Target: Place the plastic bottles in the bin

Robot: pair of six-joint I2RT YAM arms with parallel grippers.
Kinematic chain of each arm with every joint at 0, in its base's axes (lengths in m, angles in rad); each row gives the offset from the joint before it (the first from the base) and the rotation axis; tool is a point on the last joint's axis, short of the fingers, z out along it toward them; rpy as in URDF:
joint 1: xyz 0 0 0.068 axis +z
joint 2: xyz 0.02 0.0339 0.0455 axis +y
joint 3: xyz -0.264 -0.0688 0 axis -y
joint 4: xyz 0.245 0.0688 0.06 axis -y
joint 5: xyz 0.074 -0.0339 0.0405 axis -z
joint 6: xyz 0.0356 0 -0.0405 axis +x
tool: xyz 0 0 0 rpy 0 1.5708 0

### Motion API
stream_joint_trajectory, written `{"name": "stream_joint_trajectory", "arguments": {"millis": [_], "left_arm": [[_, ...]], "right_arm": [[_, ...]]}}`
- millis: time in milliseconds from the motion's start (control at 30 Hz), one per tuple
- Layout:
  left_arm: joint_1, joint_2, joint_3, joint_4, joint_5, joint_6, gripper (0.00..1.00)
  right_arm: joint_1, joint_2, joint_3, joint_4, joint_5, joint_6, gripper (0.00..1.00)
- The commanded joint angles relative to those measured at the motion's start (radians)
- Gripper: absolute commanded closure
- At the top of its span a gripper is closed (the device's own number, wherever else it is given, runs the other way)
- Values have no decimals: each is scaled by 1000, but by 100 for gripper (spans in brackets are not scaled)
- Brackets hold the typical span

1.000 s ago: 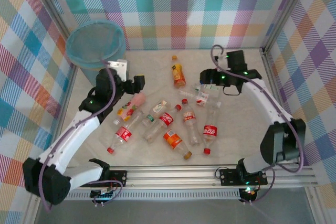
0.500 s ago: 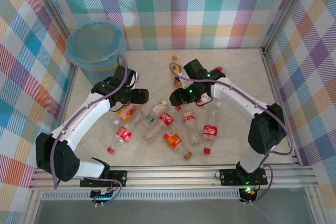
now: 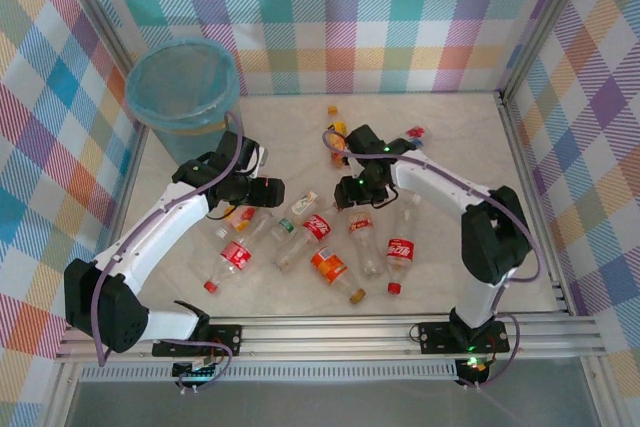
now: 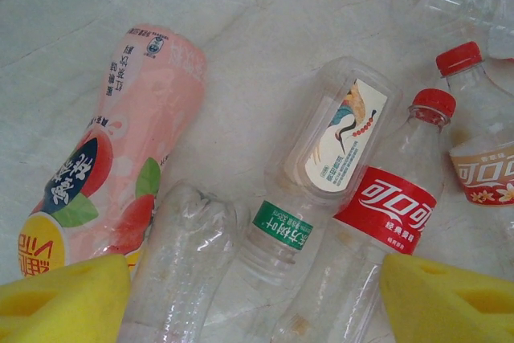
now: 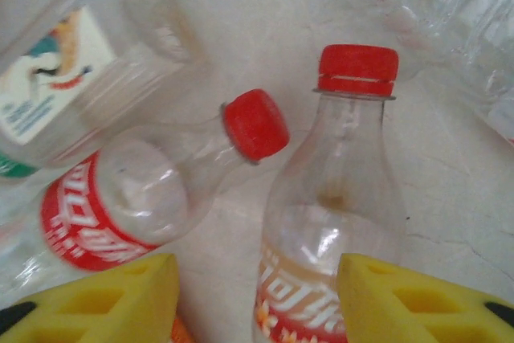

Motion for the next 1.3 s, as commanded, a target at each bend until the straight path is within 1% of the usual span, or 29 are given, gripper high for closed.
{"name": "stream_joint_trajectory", "arguments": {"millis": [0,67,133,367,567,933,1100,1167,1267], "left_arm": [[-9,-6,21,16,18,14,19],[-9,-8,25,35,29,8,19],[-9,-4,28,47,35,6,19],[-9,27,69,40,42,8,19],[-8,39,84,47,55,0,18],[-9,57,101,52,62,-6,18],[-9,76,120,48,69,0,18],[-9,83,122,53,71,0,18],[-9,90,130,56,81,-5,18]], "right_arm": [[-2,13,31,-66,38,-22,37],[-2,-16,0,-71,55,-21,33],[0,-42,-28,-87,66,-20,31],[9,-72,-145,-75,39,2,28],[18,-51,-164,-25,-15,11,26],[20,8,-182,19,-46,9,27],[20,25,-189,25,-34,9,27],[19,29,-194,30,-32,7,29],[20,28,-197,30,-31,5,35]]}}
